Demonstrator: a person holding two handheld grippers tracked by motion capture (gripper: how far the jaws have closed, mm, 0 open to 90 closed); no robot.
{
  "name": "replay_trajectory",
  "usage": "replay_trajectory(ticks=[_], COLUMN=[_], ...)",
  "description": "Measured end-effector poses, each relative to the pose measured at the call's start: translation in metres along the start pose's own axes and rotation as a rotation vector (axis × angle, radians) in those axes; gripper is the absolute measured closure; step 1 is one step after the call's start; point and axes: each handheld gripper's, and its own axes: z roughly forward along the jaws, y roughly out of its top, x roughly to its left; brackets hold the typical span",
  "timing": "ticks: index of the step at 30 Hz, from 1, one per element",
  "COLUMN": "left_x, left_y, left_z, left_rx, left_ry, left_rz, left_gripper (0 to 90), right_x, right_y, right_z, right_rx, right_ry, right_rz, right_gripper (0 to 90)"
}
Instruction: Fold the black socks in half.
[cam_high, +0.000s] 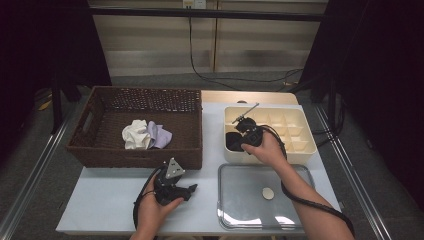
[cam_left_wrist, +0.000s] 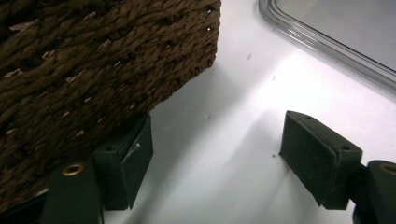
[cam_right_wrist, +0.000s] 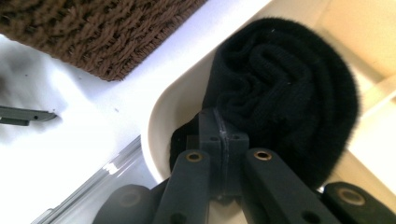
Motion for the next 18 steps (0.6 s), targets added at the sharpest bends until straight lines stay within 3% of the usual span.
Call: replay_trajectory(ticks=[8, 18], left_x=[0.000, 0.000], left_y=[0.000, 0.000], left_z=[0.000, 0.000], left_rx=[-0.002, -0.001], left_ry=[0.000, 0.000], left_rz=[-0.003, 0.000], left_gripper=[25.1, 25.1], right_x=[-0.004, -0.010], right_y=[-0.001, -0.011], right_z=[-0.024, -0.050], right_rx=[-0.029, -0.069], right_ry=[-0.004, -0.056], right_rz=[0.002, 0.011], right_gripper=[86.3, 71.6])
